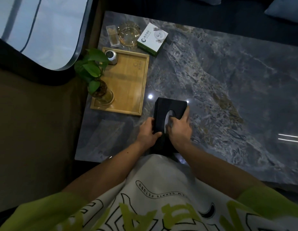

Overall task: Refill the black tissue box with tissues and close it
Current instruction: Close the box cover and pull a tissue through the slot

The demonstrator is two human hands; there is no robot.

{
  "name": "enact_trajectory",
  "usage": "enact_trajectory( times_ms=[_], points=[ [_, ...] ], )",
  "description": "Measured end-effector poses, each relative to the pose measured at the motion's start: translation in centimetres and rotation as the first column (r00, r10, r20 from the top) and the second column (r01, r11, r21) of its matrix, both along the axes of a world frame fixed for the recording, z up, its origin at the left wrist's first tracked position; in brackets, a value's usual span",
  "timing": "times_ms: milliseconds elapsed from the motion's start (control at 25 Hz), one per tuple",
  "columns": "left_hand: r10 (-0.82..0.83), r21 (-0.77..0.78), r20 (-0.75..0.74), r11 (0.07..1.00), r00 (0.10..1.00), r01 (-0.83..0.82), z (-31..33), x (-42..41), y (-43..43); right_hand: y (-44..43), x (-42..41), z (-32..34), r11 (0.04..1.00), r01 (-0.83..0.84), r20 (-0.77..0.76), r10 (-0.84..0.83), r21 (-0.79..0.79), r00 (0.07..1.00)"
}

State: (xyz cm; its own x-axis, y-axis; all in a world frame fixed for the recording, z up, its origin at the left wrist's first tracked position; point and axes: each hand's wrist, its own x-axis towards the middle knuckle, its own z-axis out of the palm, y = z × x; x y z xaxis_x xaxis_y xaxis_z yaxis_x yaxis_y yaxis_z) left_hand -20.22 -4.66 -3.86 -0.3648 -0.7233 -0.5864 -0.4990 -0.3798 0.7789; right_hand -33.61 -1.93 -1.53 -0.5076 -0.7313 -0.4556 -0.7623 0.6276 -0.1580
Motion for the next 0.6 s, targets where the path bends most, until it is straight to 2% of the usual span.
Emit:
enact_trajectory(
  times_ms=[80,160,360,400,480,600],
  points=[
    [-0.002,-0.018,0.010,1.000,1.000,0.002,0.0,-0.1,0.1,-0.2,0.0,-0.7,0.994,0.108,0.044,-0.106,-0.030,0.993],
    [-0.007,-0.028,0.014,1.000,1.000,0.007,0.0,-0.1,0.1,-0.6,-0.2,-1.2,0.954,0.297,0.134,-0.290,-0.031,0.947],
    [0.000,-0.044,0.016,0.999,1.000,0.001,0.1,-0.1,-0.1,-0.7,-0.3,-1.4,0.892,0.443,0.230,-0.414,-0.090,0.881],
    [0.009,-0.042,0.012,0.999,1.000,-0.008,0.1,-0.1,-0.1,-0.6,-0.3,-1.3,0.893,0.440,0.234,-0.410,-0.092,0.882],
    [0.029,-0.020,-0.005,0.999,1.000,-0.029,0.0,-0.1,-0.1,-0.3,-0.6,-1.0,0.941,0.322,0.212,-0.295,-0.108,0.932],
    [0.080,0.035,-0.031,0.996,0.996,-0.079,-0.1,0.0,0.0,0.7,-1.3,-0.6,0.939,0.156,0.233,-0.084,-0.308,0.969]
  ],
)
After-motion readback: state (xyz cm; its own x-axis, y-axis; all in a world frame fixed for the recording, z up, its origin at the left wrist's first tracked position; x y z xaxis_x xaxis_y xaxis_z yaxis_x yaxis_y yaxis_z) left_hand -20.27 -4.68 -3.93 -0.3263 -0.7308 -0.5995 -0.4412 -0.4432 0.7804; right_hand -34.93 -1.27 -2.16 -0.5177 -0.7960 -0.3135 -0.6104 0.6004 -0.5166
